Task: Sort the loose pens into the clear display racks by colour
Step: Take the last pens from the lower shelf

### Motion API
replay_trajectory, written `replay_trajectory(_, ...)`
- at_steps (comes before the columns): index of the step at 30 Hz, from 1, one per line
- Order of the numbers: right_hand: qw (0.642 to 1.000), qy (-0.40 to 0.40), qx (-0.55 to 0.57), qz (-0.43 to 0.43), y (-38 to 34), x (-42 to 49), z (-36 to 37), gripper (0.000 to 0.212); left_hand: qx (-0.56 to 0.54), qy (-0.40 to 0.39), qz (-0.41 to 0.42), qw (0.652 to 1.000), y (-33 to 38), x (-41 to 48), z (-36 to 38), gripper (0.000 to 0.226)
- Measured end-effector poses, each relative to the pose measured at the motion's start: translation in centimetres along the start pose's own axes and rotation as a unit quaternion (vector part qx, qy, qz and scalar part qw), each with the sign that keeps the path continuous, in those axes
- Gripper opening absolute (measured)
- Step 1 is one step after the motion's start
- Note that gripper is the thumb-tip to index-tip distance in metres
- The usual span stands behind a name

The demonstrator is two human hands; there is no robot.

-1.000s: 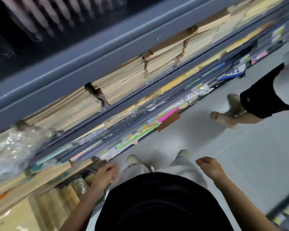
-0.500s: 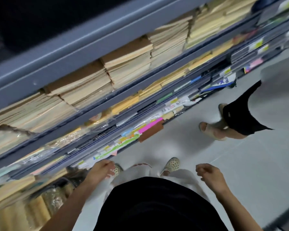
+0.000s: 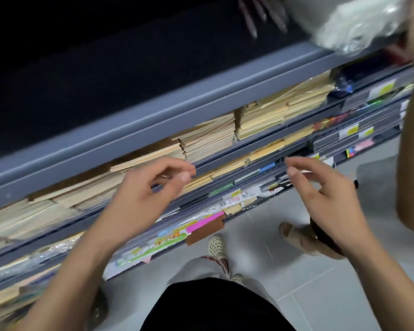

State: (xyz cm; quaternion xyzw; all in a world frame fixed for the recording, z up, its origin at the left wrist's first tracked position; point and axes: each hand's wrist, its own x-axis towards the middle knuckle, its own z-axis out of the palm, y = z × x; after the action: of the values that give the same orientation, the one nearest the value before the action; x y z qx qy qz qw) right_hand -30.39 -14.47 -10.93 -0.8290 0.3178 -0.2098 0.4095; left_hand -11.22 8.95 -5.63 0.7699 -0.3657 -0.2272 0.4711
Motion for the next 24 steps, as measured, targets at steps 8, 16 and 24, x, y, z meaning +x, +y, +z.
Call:
replay_trajectory(8,0.968,0.055,-0.129,-0.209,-5.4,9.4,-0.1,0.034,0.106,0.075,0.070,0.989,6.0,13.4,-1.4,0.016)
replay_trajectory(16,0.954,0.049,-0.227,-0.191,-5.9,14.2,0.7,0.044,0.169,0.089,0.103,0.976,5.5,28.4,2.2,0.030)
replay_trajectory(24,0.959,0.066,-0.178,-0.209,-4.8,14.7,0.9,0.042,0.123,0.043,0.031,0.991,9.4,37.8,6.4,0.026)
